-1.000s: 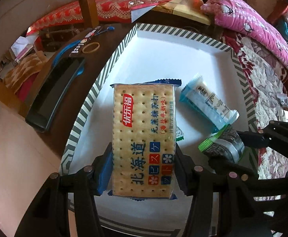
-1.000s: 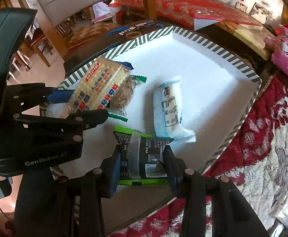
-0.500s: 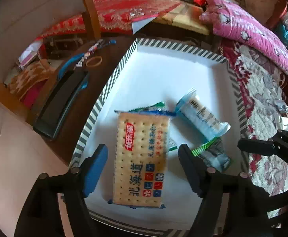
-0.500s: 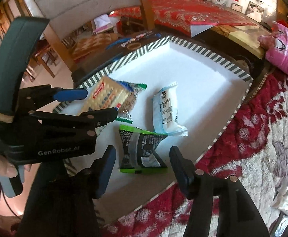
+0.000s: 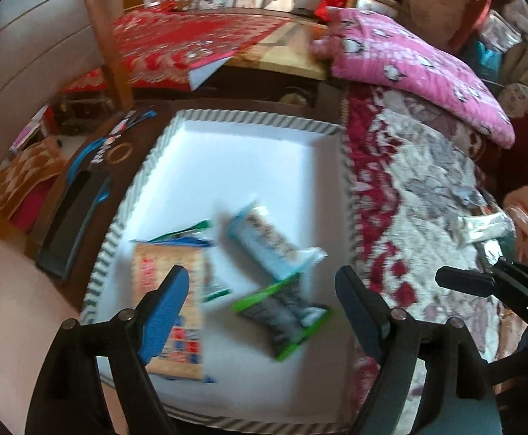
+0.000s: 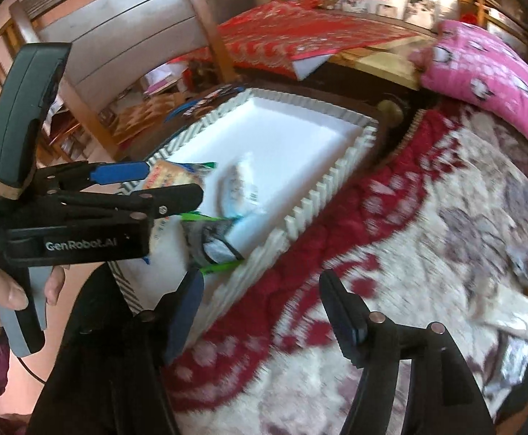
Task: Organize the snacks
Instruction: 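Move both open tools back toward the snack pile, then grasp the white stick packet with the left tool while the right tool grasps the white printed snack bag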
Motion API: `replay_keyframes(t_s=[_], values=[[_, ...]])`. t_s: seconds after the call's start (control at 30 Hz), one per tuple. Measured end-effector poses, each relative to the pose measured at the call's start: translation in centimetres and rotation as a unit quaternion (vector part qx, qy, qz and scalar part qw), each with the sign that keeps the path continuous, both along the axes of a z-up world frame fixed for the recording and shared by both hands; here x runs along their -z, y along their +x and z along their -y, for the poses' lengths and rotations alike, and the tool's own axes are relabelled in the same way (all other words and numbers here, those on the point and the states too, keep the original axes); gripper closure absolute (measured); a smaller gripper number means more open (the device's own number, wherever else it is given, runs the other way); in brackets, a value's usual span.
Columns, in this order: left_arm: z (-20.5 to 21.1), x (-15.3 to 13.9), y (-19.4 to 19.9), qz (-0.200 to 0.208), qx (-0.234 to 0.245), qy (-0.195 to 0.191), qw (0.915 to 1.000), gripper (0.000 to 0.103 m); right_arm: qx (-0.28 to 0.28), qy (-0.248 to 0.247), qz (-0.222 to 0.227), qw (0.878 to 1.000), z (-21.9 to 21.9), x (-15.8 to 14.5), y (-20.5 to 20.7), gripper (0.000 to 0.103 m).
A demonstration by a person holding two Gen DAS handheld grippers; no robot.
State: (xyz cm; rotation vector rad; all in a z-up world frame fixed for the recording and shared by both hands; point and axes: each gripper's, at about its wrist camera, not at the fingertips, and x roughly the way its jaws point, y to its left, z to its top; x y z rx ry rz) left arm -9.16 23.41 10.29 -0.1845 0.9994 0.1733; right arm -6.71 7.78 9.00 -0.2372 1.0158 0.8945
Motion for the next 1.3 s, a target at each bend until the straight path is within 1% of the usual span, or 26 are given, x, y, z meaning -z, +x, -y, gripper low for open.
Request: replay_keyframes(t_s=[0.13,0.17,0.27,0.37,0.47,0.5,0.57,0.67,0.7,0.8,0.83,0.9,0.97,1.0,1.03,1.07,1.1,1.13,1.17,1.2,1.23,1.27,1.3], values=[[3.2,0.0,1.2,0.000,0.035,-0.008,0.9994,0.021,0.041,-0.008,-0.004,0.999,4.0,0.4,0.5,0.030],[4.3,0.1,1.5,-0.001,0.048,-0.008,0.9988,0.021,0.048,-0.010,-0.004,0.999,4.6,0.4,0.7,0.030],[7.2,0.4,2.6,-0.002,0.085,-0.007,0.9964,0.020,0.081,-0.021,-0.009,0.996,8.3,0.9,0.8,0.030],[10.5,0.9,4.1,-0.006,0.132,-0.009,0.9912,0.020,0.117,-0.035,-0.011,0.992,12.3,1.2,1.0,0.030],[13.9,1.2,5.7,-0.005,0.186,-0.006,0.9825,0.020,0.157,-0.045,-0.017,0.986,16.2,1.5,1.4,0.030],[15.4,1.3,6.4,-0.003,0.207,-0.001,0.9783,0.020,0.172,-0.046,-0.020,0.984,17.5,1.6,1.6,0.030],[17.3,1.6,7.4,0.001,0.235,0.009,0.9720,0.020,0.197,-0.049,-0.023,0.979,19.9,1.7,1.9,0.030],[20.6,2.6,9.3,-0.001,0.287,0.023,0.9577,0.020,0.231,-0.055,-0.023,0.971,22.8,1.7,2.2,0.029],[21.8,3.0,10.1,-0.004,0.307,0.030,0.9512,0.020,0.243,-0.056,-0.024,0.968,23.8,1.8,2.4,0.029],[24.4,4.1,11.7,-0.008,0.349,0.050,0.9358,0.020,0.267,-0.052,-0.028,0.962,25.8,1.8,3.0,0.029],[25.4,4.5,12.4,-0.006,0.367,0.059,0.9283,0.020,0.270,-0.050,-0.029,0.961,26.1,1.8,3.1,0.029],[26.6,5.0,13.1,-0.004,0.392,0.071,0.9173,0.020,0.275,-0.047,-0.029,0.960,26.8,1.8,3.4,0.028],[28.0,5.6,13.8,-0.010,0.422,0.076,0.9032,0.020,0.276,-0.050,-0.028,0.959,27.0,2.0,3.6,0.027],[28.6,5.8,14.0,-0.012,0.434,0.075,0.8975,0.020,0.276,-0.053,-0.029,0.959,27.0,2.2,3.8,0.027],[29.4,6.0,14.2,-0.015,0.452,0.077,0.8885,0.020,0.276,-0.053,-0.030,0.959,27.1,2.2,3.8,0.027],[29.9,6.1,14.1,-0.016,0.463,0.079,0.8829,0.020,0.276,-0.052,-0.031,0.959,27.2,2.4,3.9,0.027],[30.6,6.3,14.2,-0.017,0.477,0.085,0.8744,0.020,0.277,-0.050,-0.035,0.959,27.3,2.5,4.0,0.027],[31.2,6.6,14.2,-0.018,0.486,0.093,0.8691,0.020,0.278,-0.048,-0.037,0.959,27.3,2.7,4.1,0.027],[31.7,6.8,14.3,-0.017,0.491,0.103,0.8648,0.020,0.280,-0.047,-0.039,0.958,27.4,2.8,4.3,0.027],[32.1,7.0,14.5,-0.016,0.493,0.111,0.8628,0.020,0.281,-0.046,-0.041,0.958,27.6,2.9,4.4,0.027],[32.3,7.1,14.8,-0.015,0.492,0.111,0.8632,0.020,0.283,-0.045,-0.042,0.957,27.7,3.0,4.4,0.027],[32.4,7.2,15.3,-0.021,0.490,0.096,0.8664,0.020,0.284,-0.043,-0.043,0.957,27.8,3.0,4.5,0.027],[32.4,7.2,15.6,-0.026,0.486,0.084,0.8693,0.026,0.285,-0.041,-0.045,0.957,27.9,3.1,4.6,0.027]])
